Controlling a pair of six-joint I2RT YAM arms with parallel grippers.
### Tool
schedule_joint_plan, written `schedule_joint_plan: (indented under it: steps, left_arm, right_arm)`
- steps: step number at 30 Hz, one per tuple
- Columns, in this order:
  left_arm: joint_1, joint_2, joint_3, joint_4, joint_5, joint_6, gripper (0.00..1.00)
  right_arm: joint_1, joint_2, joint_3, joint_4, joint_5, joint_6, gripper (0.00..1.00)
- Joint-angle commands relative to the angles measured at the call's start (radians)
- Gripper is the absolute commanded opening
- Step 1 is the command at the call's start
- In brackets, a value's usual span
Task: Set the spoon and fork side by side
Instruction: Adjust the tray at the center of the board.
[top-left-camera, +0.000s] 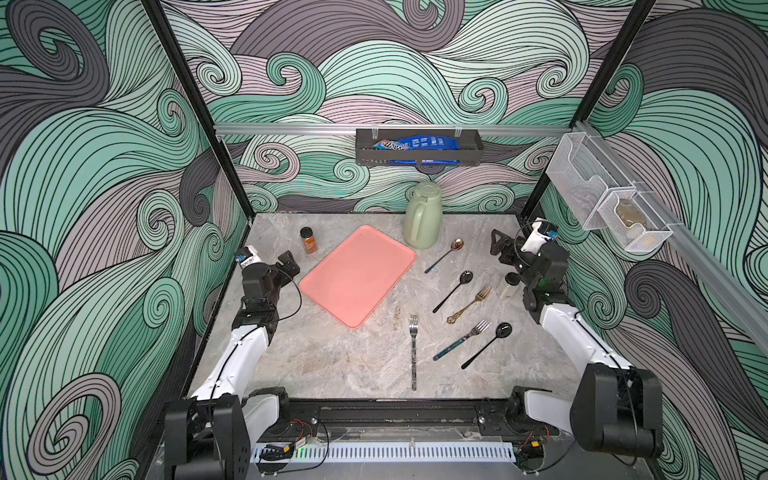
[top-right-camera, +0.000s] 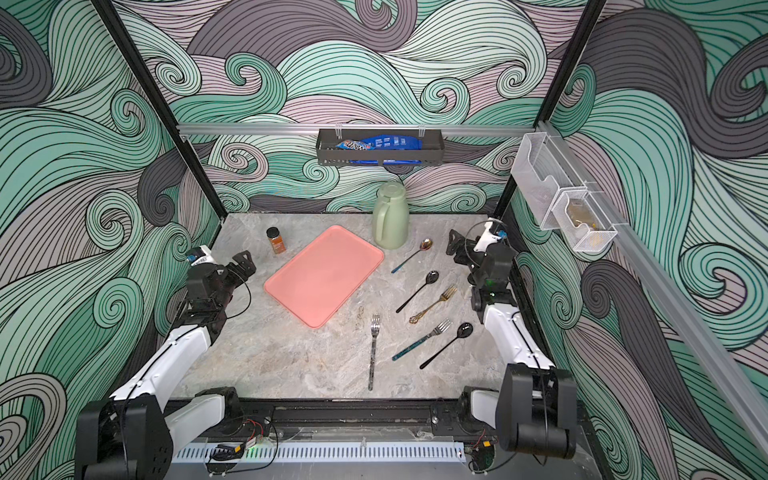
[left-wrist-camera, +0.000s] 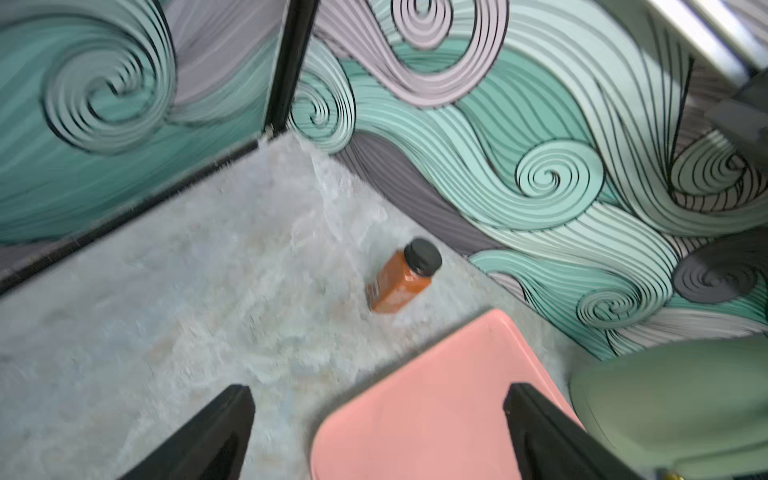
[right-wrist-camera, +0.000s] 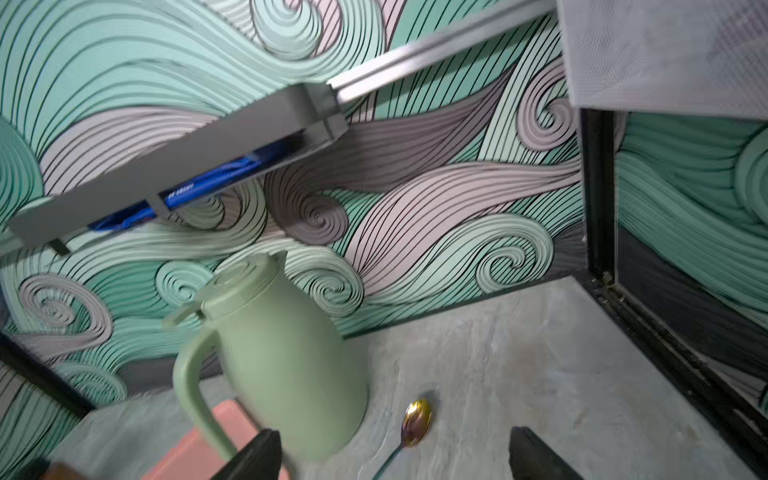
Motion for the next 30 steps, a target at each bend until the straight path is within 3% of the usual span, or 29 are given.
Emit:
schedule_joint_plan:
  steps: [1, 4, 6, 9, 11, 14, 19, 23, 27, 30]
  left_arm:
    - [-0.042, -0.004, 0.046, -0.148, 0.159, -0.107, 0.89]
    - [-0.179, -0.002, 0.138, -0.346, 0.092, -0.045, 0.86]
    - [-0.272, 0.002, 0.177, -0.469, 0.022, -0.026, 0.85]
    - [-0.37, 0.013, 0.216, -0.571, 0.006, 0.004, 0.79]
    - [-0.428, 0.029, 0.242, -0.646, -0.019, 0.026, 0.79]
    - [-0.488, 0.065, 0.265, -0.759, -0.04, 0.05, 0.79]
    - [-0.496, 0.133, 0.218, -0.778, -0.039, 0.048, 0.76]
    - [-0.494, 0.212, 0.222, -0.774, -0.092, 0.02, 0.71]
    - [-0.494, 0.324, 0.241, -0.751, -0.065, -0.006, 0.58]
    - [-0.493, 0.392, 0.245, -0.725, -0.056, -0.02, 0.56]
  right_arm:
    - [0.0, 0.041, 0.046, -0.264, -0.296, 0.04, 0.85]
    - [0.047, 0.084, 0.094, -0.345, -0.398, 0.032, 0.78]
    - [0.132, 0.108, 0.132, -0.402, -0.361, 0.005, 0.77]
    - [0.286, 0.157, 0.187, -0.443, -0.292, -0.029, 0.73]
    - [0.367, 0.204, 0.228, -0.45, -0.274, -0.036, 0.66]
    - [0.479, 0.286, 0.3, -0.483, -0.229, -0.042, 0.63]
    - [0.582, 0.392, 0.386, -0.51, -0.178, -0.056, 0.63]
    - [0.592, 0.413, 0.384, -0.499, -0.16, -0.071, 0.63]
    - [0.593, 0.403, 0.376, -0.502, -0.132, -0.08, 0.63]
    - [0.593, 0.39, 0.36, -0.488, -0.136, -0.076, 0.64]
